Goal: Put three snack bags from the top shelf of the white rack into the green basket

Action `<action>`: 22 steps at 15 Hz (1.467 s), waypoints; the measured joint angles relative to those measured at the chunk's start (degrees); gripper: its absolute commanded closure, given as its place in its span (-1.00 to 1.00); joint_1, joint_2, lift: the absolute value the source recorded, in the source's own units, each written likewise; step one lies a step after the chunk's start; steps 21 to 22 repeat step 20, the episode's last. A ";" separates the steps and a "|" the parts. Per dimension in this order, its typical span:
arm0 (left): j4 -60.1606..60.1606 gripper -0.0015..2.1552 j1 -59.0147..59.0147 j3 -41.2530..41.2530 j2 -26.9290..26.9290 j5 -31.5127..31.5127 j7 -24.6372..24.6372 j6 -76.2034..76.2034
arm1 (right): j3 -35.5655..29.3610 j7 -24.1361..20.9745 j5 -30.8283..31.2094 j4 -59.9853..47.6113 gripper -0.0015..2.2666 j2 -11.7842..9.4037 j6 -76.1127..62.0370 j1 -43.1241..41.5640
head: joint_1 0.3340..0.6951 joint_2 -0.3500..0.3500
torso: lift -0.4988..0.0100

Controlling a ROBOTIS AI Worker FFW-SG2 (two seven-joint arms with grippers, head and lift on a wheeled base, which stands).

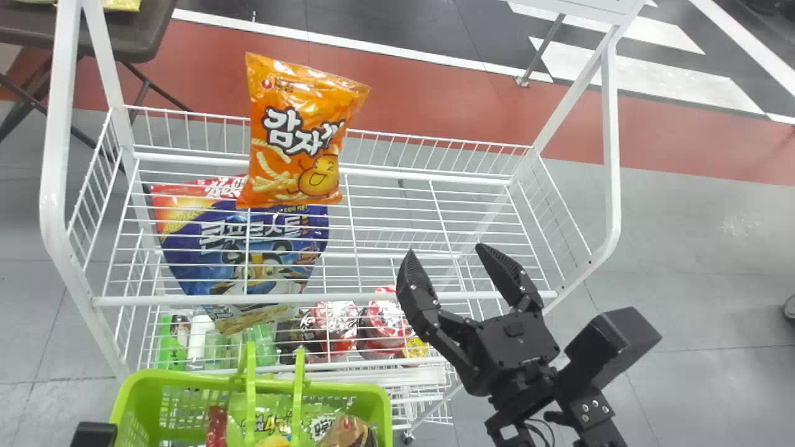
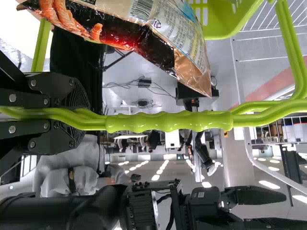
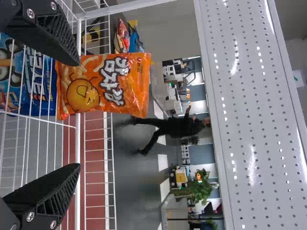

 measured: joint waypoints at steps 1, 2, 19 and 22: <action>0.02 0.97 0.00 0.05 0.03 0.01 -0.02 0.00 | -0.09 0.00 -0.16 0.00 -0.95 0.07 -0.06 0.01 | 1.00 -1.00 | 0.96; 0.05 0.97 0.00 0.07 0.04 0.02 0.04 0.00 | -0.17 -0.05 -0.22 0.00 -0.95 0.09 -0.32 0.02 | 1.00 -1.00 | 0.96; 0.27 0.97 -0.89 -0.45 -0.11 0.03 1.20 0.86 | -0.35 -1.23 -0.07 1.30 -0.95 -0.07 -3.57 -0.52 | 1.00 -1.00 | 0.96; 0.28 0.97 -0.89 -0.45 -0.11 0.03 1.20 0.86 | -0.35 -1.23 -0.07 1.36 -0.95 -0.07 -3.63 -0.56 | 1.00 -1.00 | 0.96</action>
